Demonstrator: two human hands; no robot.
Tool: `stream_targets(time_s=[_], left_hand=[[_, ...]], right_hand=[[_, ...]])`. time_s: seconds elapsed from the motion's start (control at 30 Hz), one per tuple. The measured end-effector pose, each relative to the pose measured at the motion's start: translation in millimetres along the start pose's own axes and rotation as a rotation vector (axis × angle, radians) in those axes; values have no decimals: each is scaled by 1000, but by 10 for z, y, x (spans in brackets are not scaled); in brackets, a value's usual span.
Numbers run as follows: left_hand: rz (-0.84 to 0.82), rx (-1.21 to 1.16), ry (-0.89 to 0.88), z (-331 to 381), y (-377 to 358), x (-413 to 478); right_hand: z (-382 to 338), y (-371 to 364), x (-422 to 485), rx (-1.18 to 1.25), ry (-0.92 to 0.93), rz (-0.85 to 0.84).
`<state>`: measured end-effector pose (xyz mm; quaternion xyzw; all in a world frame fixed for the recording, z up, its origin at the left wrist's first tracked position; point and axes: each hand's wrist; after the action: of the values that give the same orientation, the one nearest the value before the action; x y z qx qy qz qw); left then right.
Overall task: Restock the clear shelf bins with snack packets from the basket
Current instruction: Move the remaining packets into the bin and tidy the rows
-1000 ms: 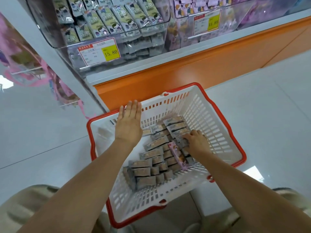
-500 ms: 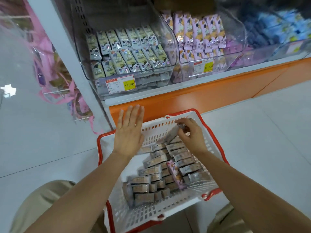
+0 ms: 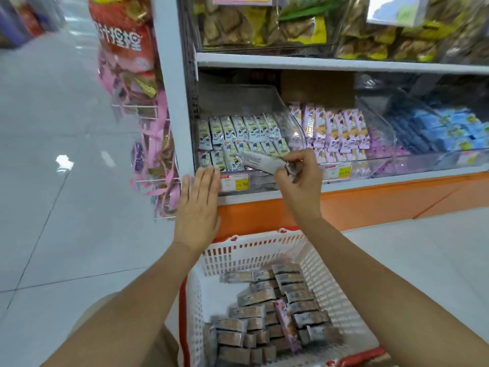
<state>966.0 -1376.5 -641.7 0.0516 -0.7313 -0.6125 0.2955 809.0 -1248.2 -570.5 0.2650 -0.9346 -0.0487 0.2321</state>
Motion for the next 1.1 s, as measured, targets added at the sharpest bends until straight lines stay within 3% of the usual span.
stream_targets(time_s=[0.3,0.7,0.93,1.1], left_hand=[[26,-58,-60,-89,32,-52],[20,-25,-131,-228,38,-64],[20,-34,-122,-199,73,-70],[32,-6,-167,-52,49,-149]], right_hand=[[0,-805,185,-341,35,-117],[58,-1045,287,-594,-3,-249],[95,-899,204,-421,37,-323],[157,-509,-43,-283,141,-250]])
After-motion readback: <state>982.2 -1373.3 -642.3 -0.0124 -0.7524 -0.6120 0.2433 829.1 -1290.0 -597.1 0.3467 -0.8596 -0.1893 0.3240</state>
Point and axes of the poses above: each hand's wrist, its own x-axis towards the middle knuckle, its own y-axis out of the back of the hand, z = x × y, and after that the axes turned 5 degrees about -y, right-handed
